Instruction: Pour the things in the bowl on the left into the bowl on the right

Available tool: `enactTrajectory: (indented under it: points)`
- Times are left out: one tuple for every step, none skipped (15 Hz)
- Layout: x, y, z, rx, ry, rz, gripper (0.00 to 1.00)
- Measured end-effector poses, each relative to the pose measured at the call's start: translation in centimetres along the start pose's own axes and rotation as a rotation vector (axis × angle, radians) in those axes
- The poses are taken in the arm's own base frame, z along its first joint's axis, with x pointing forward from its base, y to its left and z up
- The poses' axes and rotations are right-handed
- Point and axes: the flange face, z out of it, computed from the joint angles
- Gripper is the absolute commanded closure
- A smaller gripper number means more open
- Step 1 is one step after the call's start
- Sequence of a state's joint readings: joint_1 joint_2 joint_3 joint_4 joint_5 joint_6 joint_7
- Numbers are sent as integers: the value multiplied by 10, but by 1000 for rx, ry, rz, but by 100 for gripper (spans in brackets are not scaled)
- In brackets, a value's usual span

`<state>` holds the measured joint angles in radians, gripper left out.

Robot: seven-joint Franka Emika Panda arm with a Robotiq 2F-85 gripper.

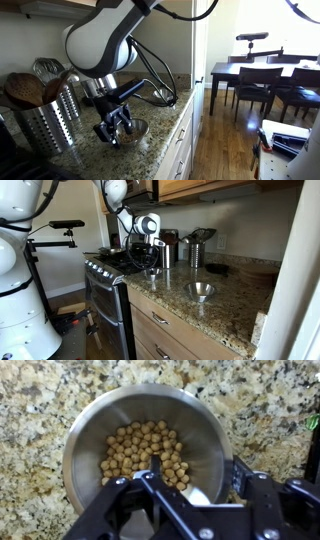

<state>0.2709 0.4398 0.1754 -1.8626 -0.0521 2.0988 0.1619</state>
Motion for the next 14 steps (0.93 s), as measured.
enactTrajectory:
  points:
    - [0, 0, 1, 0, -2, 0, 65]
    - [0, 0, 3, 0, -5, 0, 65]
    - [0, 0, 5, 0, -8, 0, 67]
    - [1, 0, 7, 1, -11, 0, 71]
    - [1, 0, 8, 1, -13, 0, 79]
    - [1, 0, 10, 1, -15, 0, 88]
    - [1, 0, 11, 1, -17, 0, 89]
    - [1, 0, 11, 1, -16, 0, 91]
    - [2, 0, 8, 1, -11, 1, 90]
    - [3, 0, 6, 1, -8, 1, 91]
    - [3, 1, 4, 1, -3, 2, 93]
    - [4, 1, 1, 1, 2, 3, 94]
    - [5, 2, -3, 1, 9, 4, 95]
    - [5, 2, -7, 1, 15, 5, 93]
